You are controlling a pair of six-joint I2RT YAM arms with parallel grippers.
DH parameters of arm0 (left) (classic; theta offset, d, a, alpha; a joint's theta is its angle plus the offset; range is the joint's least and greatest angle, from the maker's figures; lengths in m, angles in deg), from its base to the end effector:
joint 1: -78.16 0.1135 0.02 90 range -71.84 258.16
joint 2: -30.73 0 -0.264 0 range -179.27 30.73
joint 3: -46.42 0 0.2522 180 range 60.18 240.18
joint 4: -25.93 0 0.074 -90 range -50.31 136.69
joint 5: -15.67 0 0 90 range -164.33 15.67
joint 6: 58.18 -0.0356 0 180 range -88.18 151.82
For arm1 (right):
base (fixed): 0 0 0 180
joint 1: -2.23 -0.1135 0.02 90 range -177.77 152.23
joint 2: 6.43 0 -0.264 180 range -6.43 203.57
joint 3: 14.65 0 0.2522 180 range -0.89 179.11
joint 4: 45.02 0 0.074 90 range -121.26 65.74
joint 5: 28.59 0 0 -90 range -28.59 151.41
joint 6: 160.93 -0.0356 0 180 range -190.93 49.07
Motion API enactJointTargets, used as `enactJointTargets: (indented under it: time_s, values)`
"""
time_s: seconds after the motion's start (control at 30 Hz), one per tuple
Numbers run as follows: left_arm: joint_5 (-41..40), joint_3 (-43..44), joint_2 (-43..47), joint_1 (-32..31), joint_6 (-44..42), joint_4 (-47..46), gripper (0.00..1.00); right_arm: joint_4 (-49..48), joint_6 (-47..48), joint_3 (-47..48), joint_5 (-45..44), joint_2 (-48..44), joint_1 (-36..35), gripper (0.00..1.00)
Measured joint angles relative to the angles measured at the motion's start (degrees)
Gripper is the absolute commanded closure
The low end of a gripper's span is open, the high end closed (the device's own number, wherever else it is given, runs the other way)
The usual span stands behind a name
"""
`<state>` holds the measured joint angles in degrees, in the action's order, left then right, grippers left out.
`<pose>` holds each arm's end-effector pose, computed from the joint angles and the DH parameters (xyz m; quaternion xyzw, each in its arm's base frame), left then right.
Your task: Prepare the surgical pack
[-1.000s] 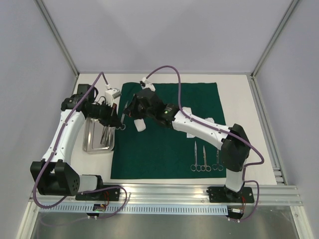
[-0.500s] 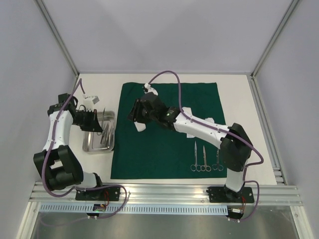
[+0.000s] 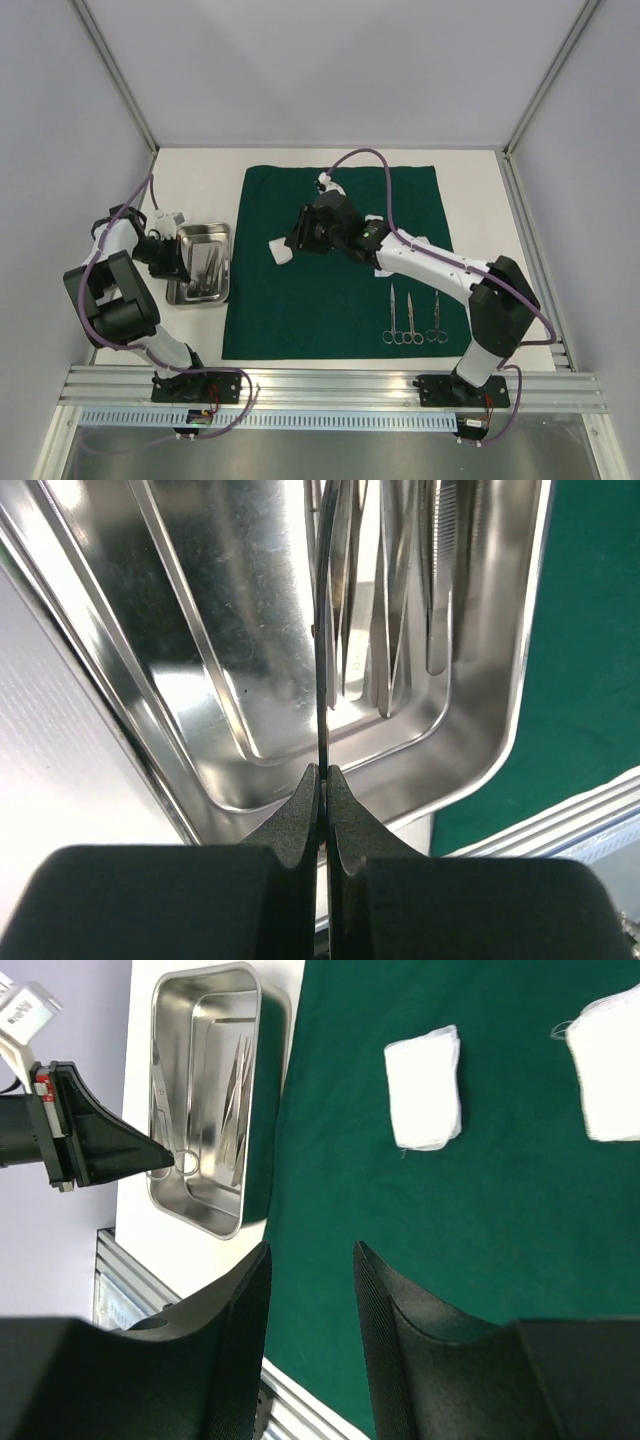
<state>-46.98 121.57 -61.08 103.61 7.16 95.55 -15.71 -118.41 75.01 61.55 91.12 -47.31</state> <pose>0.2570 0.1042 0.1997 0.0010 0.9712 -0.2007 0.1286 0.2542 0.2982 0.2743 -0.0166 0.8956 0.3338 0.2937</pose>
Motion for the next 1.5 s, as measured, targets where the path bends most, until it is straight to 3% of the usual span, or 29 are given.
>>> enactJointTargets:
  time_s: [0.4,0.63,0.97,1.3,1.5]
  values:
    - [-2.03,1.79,-7.54,-0.02,-0.24,-0.35,1.0,0.26,2.47,-6.56,0.42,-5.62,3.13,0.6]
    - [-0.66,2.01,-8.52,-0.02,-0.11,0.0,0.85,1.07,2.86,-8.92,0.39,-7.63,5.03,0.6]
    - [-0.46,2.12,-10.56,-0.02,0.59,-0.52,0.82,2.69,3.04,-10.56,0.35,-9.01,5.66,0.6]
    - [-1.79,2.1,-10.43,-0.02,2.08,-2.16,0.52,8.9,5.22,-12.79,-2.73,-16.15,8.2,0.56]
    - [-2.86,2.08,-7.78,-0.02,2.47,-2.58,0.51,14.97,6.91,-18.01,-4.17,-19.78,12.22,0.54]
